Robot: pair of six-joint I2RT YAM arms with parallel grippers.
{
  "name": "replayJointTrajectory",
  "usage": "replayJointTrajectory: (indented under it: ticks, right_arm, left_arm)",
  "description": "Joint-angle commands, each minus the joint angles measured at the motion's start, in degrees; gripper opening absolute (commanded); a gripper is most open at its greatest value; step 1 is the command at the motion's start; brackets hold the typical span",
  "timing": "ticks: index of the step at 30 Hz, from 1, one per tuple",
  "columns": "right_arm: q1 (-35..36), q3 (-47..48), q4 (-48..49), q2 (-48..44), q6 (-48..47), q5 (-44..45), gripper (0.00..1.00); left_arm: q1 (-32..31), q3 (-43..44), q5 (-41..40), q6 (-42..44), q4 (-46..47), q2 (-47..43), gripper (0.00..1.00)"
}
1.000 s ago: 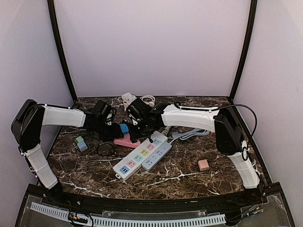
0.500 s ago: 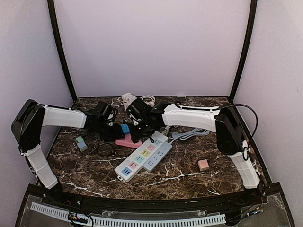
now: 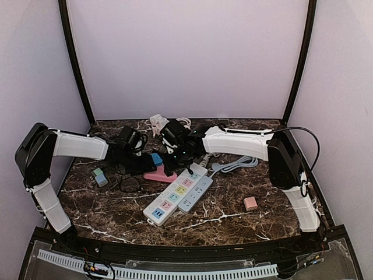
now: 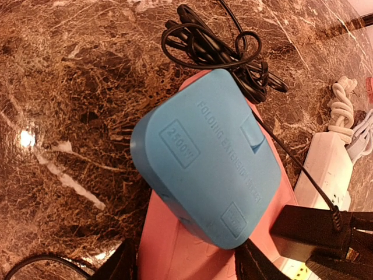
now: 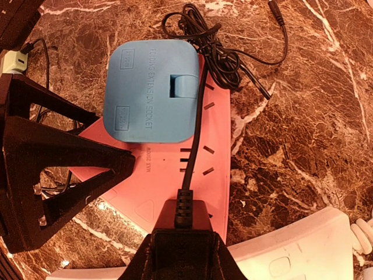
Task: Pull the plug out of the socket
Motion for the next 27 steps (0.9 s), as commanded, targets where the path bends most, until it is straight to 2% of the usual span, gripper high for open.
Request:
replayJointTrajectory:
  ticks: [1, 8, 18, 27]
  right_arm:
    - [0.3, 0.6, 0.8, -6.2, -1.3, 3.3, 0.06]
    - [2.5, 0.9, 0.1, -6.2, -3.5, 7.2, 0.06]
    - [-1.8, -3.1, 2.5, -9.4, -1.4, -0.2, 0.04]
    - [-0.3, -1.8, 1.4, -9.7, -2.3, 2.0, 0.04]
  left_arm:
    - [-1.3, -3.7, -1.7, 1.2, -10.5, 4.6, 0.56]
    - [-1.9, -3.6, -1.9, 1.0, -10.6, 5.7, 0.55]
    - [-2.1, -3.9, -2.3, 0.9, -10.8, 5.9, 0.55]
    - [-2.3, -3.9, -2.3, 0.8, -10.8, 5.9, 0.55]
